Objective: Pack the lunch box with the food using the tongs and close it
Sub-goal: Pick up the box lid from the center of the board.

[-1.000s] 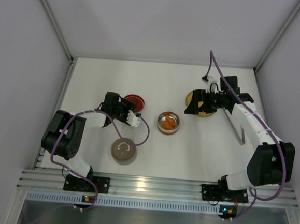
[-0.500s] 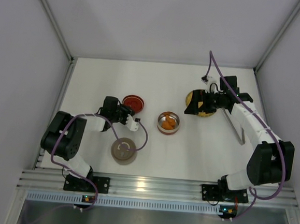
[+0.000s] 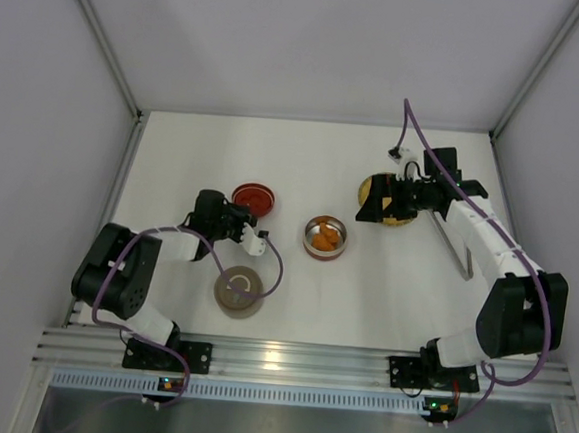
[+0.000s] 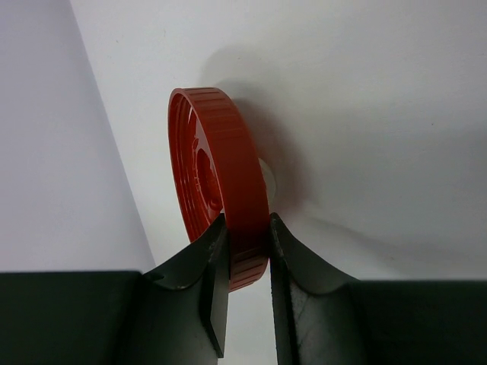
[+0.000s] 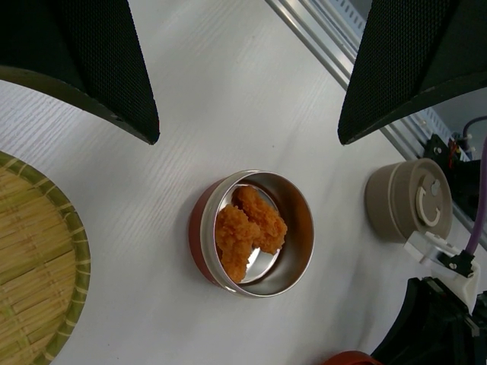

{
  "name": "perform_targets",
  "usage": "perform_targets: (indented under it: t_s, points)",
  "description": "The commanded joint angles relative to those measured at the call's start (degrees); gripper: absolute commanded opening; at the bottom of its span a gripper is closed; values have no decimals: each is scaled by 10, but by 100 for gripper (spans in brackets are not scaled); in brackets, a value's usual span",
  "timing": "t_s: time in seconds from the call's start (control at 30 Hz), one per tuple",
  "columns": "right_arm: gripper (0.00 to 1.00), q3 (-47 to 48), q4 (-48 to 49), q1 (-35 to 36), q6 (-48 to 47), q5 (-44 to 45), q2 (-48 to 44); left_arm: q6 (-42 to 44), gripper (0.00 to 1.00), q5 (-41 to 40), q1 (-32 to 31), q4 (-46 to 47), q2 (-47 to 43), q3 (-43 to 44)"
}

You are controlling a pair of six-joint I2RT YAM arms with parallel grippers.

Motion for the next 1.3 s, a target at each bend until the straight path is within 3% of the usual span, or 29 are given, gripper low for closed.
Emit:
perform_targets:
  t_s: [0.0, 0.13, 0.3, 0.47, 0.73, 0.9, 1.1, 1.27]
  points:
    - [99, -7, 26, -8, -9, -9, -4, -16, 11, 10, 2, 19, -36, 12]
    - [99, -11, 37, -7, -6, -15, -11, -46, 0, 5, 1, -3, -60, 37]
    - [99, -30, 96, 0, 18, -37, -28, -112, 0, -15, -2, -89, -97, 108]
    - [99, -74, 281, 14, 78, -49, -64, -176, 0, -14, -6, -177, -162, 172]
    - [93, -128, 563, 67, 135, -31, -91, -282, 0, -72, -43, -234, -237, 243]
    - [89, -148, 742, 123, 164, -20, -65, -372, 0, -96, -62, -285, -237, 319]
    - [81, -148, 892, 171, 225, 0, -10, -428, 0, -132, -105, -326, -243, 380]
    - [74, -192, 1105, 189, 293, 33, 35, -490, 0, -160, -135, -347, -239, 411]
